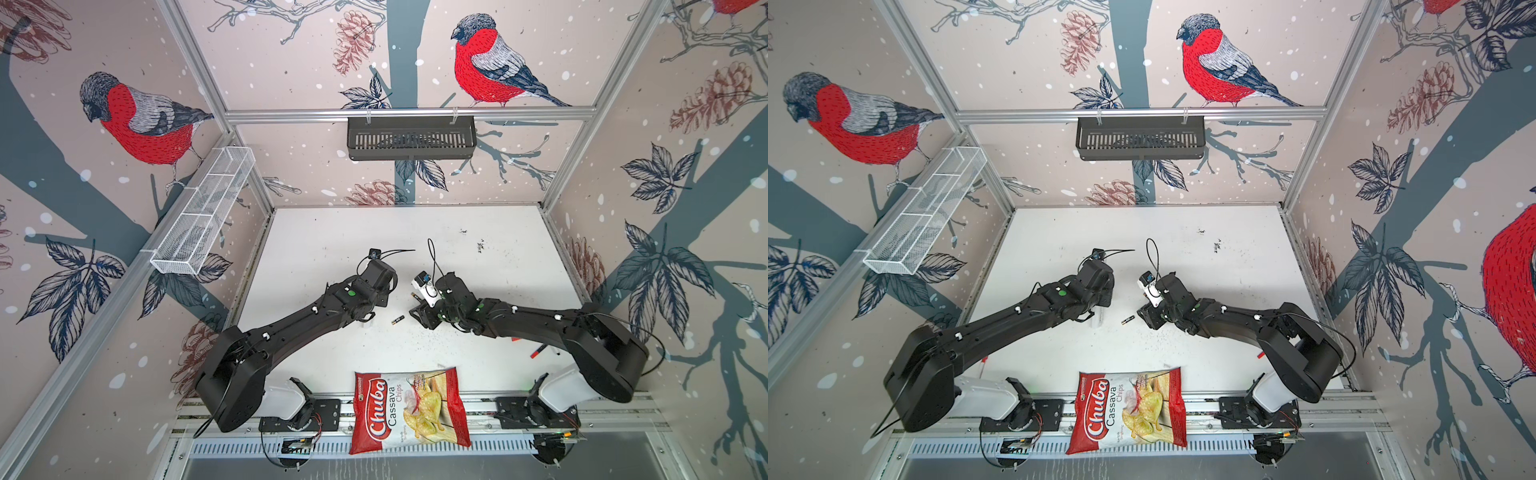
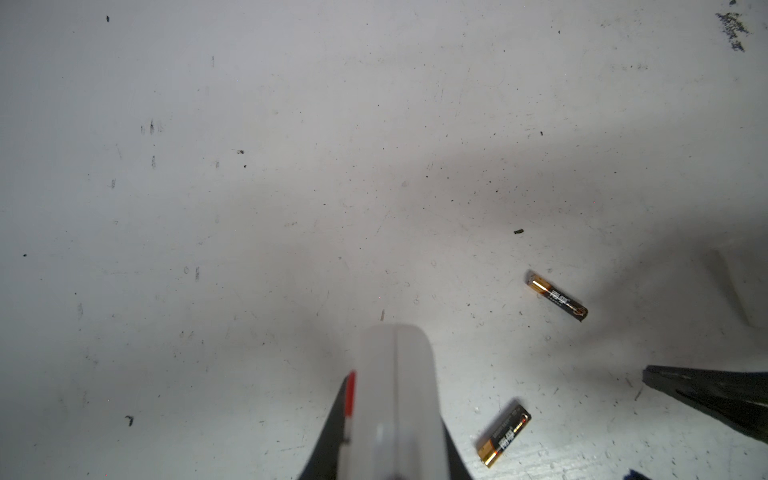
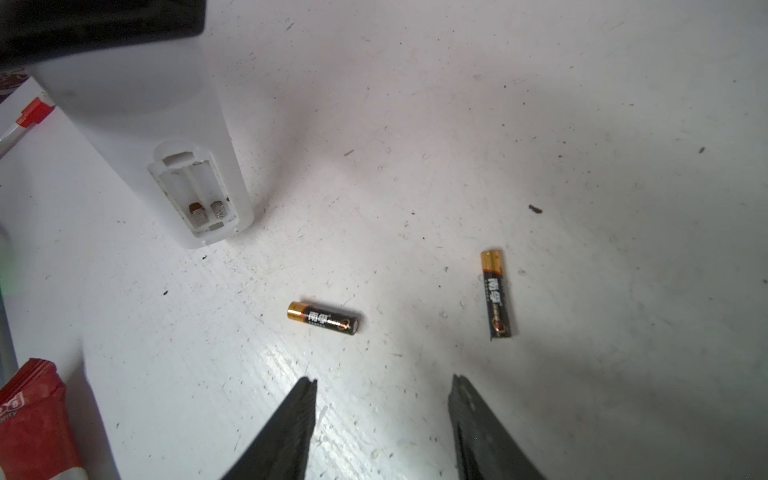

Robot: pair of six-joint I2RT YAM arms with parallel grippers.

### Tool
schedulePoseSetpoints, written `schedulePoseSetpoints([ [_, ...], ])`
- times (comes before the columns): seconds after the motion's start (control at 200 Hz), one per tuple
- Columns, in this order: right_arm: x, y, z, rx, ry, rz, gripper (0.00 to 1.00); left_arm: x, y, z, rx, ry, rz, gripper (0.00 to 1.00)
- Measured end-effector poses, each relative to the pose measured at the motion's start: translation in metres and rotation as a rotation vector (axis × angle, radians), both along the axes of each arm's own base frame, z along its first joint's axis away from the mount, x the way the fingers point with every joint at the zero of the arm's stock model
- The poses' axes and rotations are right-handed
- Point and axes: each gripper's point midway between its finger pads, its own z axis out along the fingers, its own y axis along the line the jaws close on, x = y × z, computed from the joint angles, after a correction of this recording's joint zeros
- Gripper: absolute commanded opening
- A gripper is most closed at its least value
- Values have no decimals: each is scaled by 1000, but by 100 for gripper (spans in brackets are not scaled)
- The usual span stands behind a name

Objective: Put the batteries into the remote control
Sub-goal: 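Lower the right gripper and grasp the second battery upright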

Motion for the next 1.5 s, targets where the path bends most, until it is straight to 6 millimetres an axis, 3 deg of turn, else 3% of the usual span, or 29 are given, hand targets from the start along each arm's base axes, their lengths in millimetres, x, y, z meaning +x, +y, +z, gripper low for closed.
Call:
schedulePoseSetpoints([
  [0.225,-30,17,-13,63,261,9,65,2,38,20,-72,-46,84,0],
  [0.43,-44,46,-15,67,395,12,67,-6,52,48,-138,-118,98,0],
  [0.625,-37,51,-38,32,487,-60,68,-17,61,56,-155,-132,103,0],
  [0.956,-12,63,-38,58,499,-143,67,-25,74,65,-176,-165,120,0],
  [1.501,23,107,-49,-129,283,-247,57,-33,82,79,-200,-201,128,0],
])
